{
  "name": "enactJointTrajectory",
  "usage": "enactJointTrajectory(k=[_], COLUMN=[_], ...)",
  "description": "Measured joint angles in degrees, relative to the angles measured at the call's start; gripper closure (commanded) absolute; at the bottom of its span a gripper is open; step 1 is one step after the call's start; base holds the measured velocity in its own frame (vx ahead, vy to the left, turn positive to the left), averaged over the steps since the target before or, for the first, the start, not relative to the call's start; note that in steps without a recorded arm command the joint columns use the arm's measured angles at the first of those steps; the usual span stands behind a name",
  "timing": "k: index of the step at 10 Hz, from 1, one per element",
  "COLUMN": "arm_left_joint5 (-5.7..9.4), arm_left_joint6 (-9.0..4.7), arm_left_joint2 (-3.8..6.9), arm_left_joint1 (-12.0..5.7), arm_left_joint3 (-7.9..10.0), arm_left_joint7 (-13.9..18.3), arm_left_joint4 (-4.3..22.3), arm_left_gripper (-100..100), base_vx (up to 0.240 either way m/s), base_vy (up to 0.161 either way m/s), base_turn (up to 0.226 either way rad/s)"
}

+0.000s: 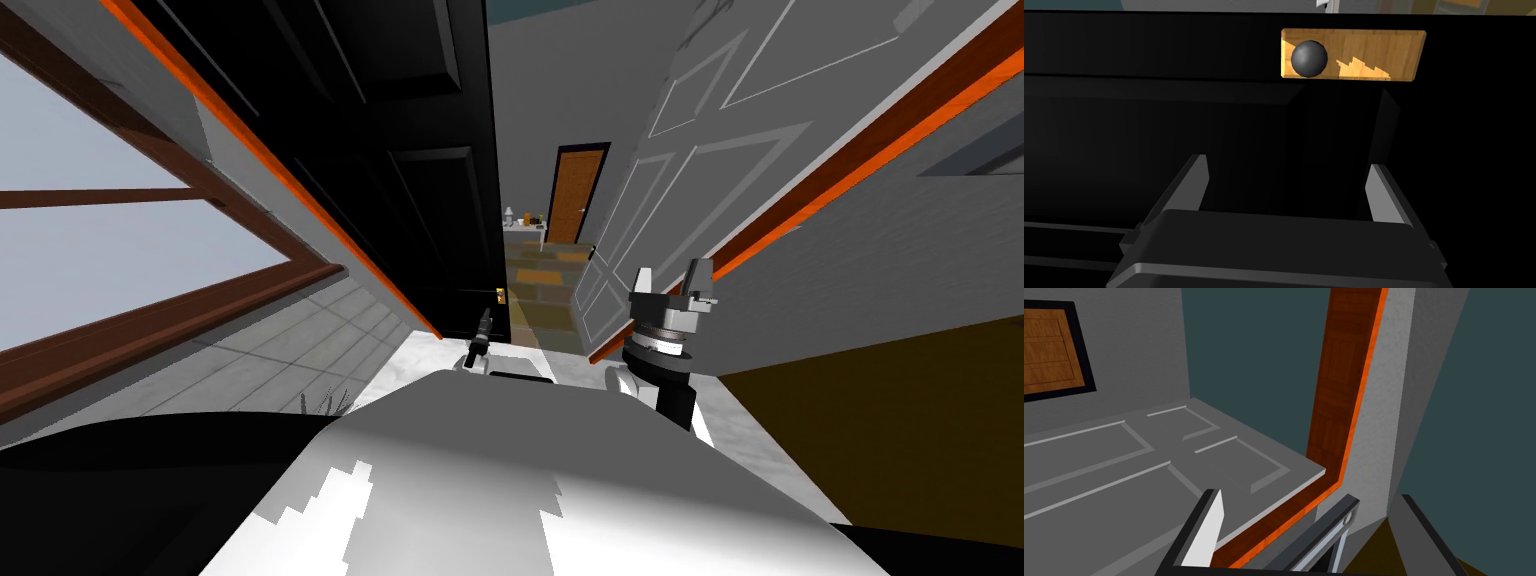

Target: Push the door open

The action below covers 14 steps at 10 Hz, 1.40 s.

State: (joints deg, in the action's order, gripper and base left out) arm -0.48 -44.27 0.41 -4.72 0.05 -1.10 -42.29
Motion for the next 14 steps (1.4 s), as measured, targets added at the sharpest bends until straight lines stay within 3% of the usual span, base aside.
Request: enactJointTrajectory(k=[6,10,11,14], arm_left_joint5=[0.27,0.47,0.48,0.45], arm_left_joint6=[-0.57,-0.90,-0.95,-0.80], arm_left_joint2=[1.19,-0.41,-0.47,-0.40], arm_left_joint1=[0.09,0.53,0.60,0.49], arm_left_joint3=[0.52,0.86,0.88,0.85], arm_left_joint7=[-0.20,-0.12,-0.13,-0.15], arm_left_joint4=[0.53,0.54,0.55,0.57], arm_left_gripper=[-100,-100,100,100], base_vx=[0.205,0.163,-0.016,-0.018], base_vy=[-0.012,-0.008,0.002,0.004], base_turn=[-0.025,-0.015,-0.013,-0.006])
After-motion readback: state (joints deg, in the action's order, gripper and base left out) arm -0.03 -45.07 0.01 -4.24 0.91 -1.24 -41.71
